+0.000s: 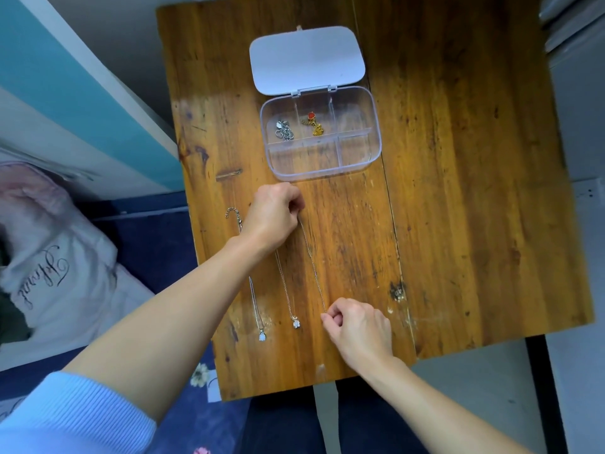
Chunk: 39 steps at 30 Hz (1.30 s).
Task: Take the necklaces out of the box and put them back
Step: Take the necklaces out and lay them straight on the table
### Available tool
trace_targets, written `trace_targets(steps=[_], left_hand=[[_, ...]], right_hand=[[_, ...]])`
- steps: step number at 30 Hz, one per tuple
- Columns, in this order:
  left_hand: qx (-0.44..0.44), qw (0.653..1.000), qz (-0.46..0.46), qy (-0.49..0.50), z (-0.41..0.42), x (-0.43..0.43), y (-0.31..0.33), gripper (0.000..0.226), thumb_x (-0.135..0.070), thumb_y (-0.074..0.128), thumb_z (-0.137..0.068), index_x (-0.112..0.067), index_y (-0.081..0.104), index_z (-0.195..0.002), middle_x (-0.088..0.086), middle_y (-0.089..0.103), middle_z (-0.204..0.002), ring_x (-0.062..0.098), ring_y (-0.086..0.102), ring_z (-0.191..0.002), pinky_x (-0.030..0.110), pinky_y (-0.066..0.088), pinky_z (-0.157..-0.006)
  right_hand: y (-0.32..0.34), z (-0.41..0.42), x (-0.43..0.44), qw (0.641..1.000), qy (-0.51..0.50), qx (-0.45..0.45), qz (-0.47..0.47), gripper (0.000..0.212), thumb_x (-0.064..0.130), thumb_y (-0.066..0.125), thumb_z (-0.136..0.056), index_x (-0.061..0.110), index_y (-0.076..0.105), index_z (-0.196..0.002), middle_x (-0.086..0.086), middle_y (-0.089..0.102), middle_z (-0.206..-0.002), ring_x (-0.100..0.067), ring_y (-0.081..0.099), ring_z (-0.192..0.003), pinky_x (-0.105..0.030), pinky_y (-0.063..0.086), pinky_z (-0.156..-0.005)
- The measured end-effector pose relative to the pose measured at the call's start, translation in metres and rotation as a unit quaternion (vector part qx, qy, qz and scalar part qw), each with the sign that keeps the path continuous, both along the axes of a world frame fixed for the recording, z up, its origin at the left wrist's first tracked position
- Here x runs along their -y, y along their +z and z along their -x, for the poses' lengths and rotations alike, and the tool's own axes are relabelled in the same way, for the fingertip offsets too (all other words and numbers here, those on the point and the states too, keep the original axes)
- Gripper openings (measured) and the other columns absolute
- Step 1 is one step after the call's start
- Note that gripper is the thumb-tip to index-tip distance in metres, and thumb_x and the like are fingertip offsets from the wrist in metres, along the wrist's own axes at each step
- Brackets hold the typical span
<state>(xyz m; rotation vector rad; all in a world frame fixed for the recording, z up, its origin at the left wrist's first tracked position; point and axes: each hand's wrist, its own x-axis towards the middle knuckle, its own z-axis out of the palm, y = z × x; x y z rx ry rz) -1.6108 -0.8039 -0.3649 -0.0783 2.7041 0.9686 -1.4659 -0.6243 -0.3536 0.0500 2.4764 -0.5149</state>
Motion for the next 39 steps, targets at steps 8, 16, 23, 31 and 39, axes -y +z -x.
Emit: trace_targets(steps=[8,16,23,31,39], left_hand=[[-0.063,0.997,0.051,0.000,-0.004,0.009,-0.005,0.006,-0.002,0.063,-0.082,-0.002,0.069,-0.080,0.012,0.065,-0.087,0.032,0.060,-0.085,0.036,0.046,-0.070],[-0.001,0.951,-0.132,0.279,0.019,0.031,0.018,0.014,-0.031,0.063,-0.090,-0.016,0.062,-0.089,0.004,0.067,-0.083,0.022,0.066,-0.078,0.032,0.056,-0.068],[0.076,0.912,-0.236,0.326,0.034,0.023,0.012,0.014,-0.027,0.067,-0.089,-0.016,0.058,-0.090,0.012,0.067,-0.080,0.019,0.064,-0.059,0.036,0.056,-0.057],[0.062,0.901,-0.257,0.344,0.031,0.024,0.003,0.015,-0.030,0.070,-0.086,-0.026,0.058,-0.079,0.012,0.067,-0.076,0.024,0.068,-0.063,0.049,0.060,-0.066],[0.063,0.893,-0.276,0.351,0.027,0.025,0.000,0.017,-0.035,0.072,-0.084,-0.023,0.060,-0.080,0.013,0.068,-0.073,0.019,0.066,-0.060,0.049,0.059,-0.065]], right_hand=[[0.004,0.009,-0.003,0.998,0.005,0.044,0.040,0.019,0.047,0.065,-0.087,0.028,0.067,-0.088,0.015,0.062,-0.066,-0.005,0.058,-0.068,-0.022,0.044,-0.063],[0.042,0.168,-0.006,0.979,-0.076,-0.153,0.107,0.007,0.027,0.070,-0.084,0.022,0.074,-0.085,0.004,0.072,-0.078,-0.017,0.064,-0.073,-0.030,0.050,-0.067],[0.034,0.276,0.055,0.977,0.052,-0.205,-0.014,0.019,0.035,0.063,-0.089,0.023,0.073,-0.101,0.000,0.072,-0.099,-0.022,0.065,-0.093,-0.038,0.055,-0.079],[0.015,0.296,0.085,0.944,0.190,-0.214,-0.165,0.026,0.011,0.047,-0.095,0.009,0.068,-0.111,-0.018,0.068,-0.107,-0.040,0.062,-0.098,-0.037,0.040,-0.068],[0.014,0.299,0.087,0.964,0.132,-0.164,-0.161,0.020,0.011,0.060,-0.092,0.009,0.067,-0.110,-0.015,0.067,-0.102,-0.036,0.063,-0.094,-0.038,0.047,-0.069]])
